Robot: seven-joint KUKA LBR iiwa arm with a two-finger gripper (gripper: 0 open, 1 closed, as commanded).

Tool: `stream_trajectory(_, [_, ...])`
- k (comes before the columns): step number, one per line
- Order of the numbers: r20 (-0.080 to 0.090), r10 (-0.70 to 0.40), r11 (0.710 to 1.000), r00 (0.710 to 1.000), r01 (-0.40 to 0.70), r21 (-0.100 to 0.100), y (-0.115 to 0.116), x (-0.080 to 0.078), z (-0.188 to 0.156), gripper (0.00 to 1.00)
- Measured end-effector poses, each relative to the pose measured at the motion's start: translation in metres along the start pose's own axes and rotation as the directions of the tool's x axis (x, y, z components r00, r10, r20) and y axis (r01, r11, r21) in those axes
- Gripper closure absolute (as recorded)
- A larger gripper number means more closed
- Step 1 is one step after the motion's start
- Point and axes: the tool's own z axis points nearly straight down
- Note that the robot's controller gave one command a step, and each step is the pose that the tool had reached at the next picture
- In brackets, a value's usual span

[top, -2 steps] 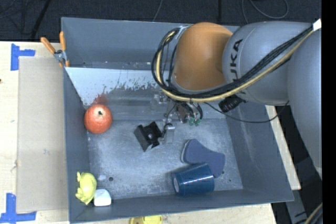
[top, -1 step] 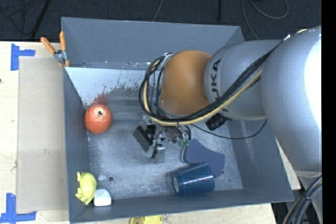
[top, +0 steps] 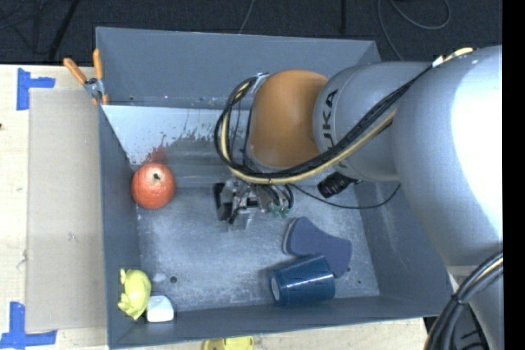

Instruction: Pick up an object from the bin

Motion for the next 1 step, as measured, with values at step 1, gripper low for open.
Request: stream_trajectory(1, [0.000, 0.001, 1.000, 1.000, -0.001, 0.000, -0.0001, 0.0000, 0.0000, 1.00])
